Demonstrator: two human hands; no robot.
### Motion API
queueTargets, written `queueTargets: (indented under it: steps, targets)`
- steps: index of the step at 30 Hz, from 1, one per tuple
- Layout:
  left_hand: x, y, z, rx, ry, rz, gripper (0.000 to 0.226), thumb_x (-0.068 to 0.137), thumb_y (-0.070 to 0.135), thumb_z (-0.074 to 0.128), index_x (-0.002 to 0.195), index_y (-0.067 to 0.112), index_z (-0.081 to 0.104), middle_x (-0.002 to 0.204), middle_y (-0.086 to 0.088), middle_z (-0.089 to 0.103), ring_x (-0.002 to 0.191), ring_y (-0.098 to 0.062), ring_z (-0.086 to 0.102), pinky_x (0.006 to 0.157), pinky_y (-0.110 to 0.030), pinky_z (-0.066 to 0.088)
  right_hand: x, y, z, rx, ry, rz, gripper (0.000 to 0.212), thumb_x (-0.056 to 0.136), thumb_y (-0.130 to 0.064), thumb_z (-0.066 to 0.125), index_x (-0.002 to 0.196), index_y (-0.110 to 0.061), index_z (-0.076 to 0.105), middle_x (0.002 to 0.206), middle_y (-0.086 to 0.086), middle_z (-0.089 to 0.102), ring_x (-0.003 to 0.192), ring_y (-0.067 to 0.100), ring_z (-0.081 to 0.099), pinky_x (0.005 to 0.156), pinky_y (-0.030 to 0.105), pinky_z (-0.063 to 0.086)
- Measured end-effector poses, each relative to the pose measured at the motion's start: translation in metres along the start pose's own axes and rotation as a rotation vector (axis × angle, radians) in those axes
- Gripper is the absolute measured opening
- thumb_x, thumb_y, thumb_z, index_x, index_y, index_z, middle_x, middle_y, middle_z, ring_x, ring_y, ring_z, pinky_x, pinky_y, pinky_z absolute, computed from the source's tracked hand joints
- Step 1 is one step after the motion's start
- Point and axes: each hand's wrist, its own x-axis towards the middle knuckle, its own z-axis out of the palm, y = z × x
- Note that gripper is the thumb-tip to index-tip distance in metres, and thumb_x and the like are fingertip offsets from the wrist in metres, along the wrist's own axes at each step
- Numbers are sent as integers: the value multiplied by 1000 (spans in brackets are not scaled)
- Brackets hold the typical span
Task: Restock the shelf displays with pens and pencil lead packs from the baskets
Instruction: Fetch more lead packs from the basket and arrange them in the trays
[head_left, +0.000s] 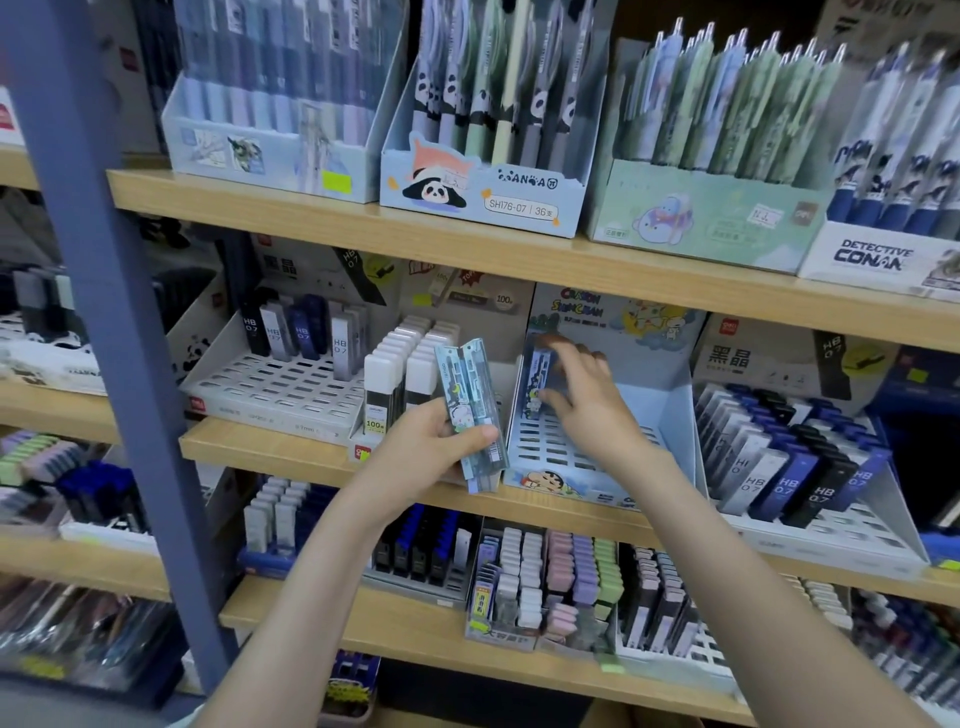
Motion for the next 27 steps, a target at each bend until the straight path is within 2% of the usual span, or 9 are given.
queueTargets:
  steps: [3,6,9,11,13,15,19,23,27]
  targets:
    - [-3,3,1,-11,-18,-2,10,92,8,59,99,14,62,89,5,74,82,-9,71,65,-19,54,-6,-4,-2,-35,76,-23,48,96,-18,50,141,-25,34,129,7,41,123,18,25,101,35,29]
    - [-1,1,2,29,-32,16,15,91,11,61,105,18,63,98,1,74,90,-13,71,76,-28,56,-23,-23,-7,141,213,-68,47,93,-28,57,137,-25,40,114,-1,47,105,11,39,87,26,37]
    - [-1,3,7,100,-30,36,16,89,16,66,102,24,65,96,0,74,93,-18,70,87,-42,54,-41,-48,-14,473,26,-27,30,84,-30,69,109,-30,53,89,-5,59,65,4,48,61,17,41]
    - [-1,3,12,188,-31,68,9,88,18,67,96,21,65,80,3,73,79,-14,69,79,-34,55,-46,-53,-13,484,-61,6,22,79,-24,74,89,-26,55,76,-4,56,57,8,46,55,23,40]
    - [-4,8,18,210,-40,82,6,89,16,66,95,17,64,66,11,69,64,-3,66,66,-20,52,-46,-50,-15,573,-40,84,22,78,-17,75,89,-16,55,74,0,54,55,10,46,52,26,39]
    - [-3,9,20,178,-40,82,9,89,15,65,98,15,64,77,5,74,75,-8,70,75,-25,55,-47,-42,-23,694,13,160,18,82,-12,71,91,-13,55,73,0,56,51,8,49,47,22,40]
    - [0,11,18,2,-12,46,5,90,6,61,94,9,61,84,-11,72,74,-17,70,64,-25,55,-42,-21,-40,826,142,240,12,92,-10,57,103,-12,53,86,4,60,65,10,56,62,25,49]
    - [1,13,15,-30,11,67,4,91,8,60,95,10,60,79,-6,72,76,-17,69,68,-32,58,-28,-1,-41,708,159,295,15,99,-11,43,105,-18,55,102,-2,61,93,13,59,84,28,47]
    - [2,14,16,-27,21,81,5,92,10,59,97,10,60,79,-4,73,80,-19,70,72,-37,59,-13,10,-32,555,176,345,12,97,-21,51,107,-16,46,98,1,64,82,12,61,80,29,44]
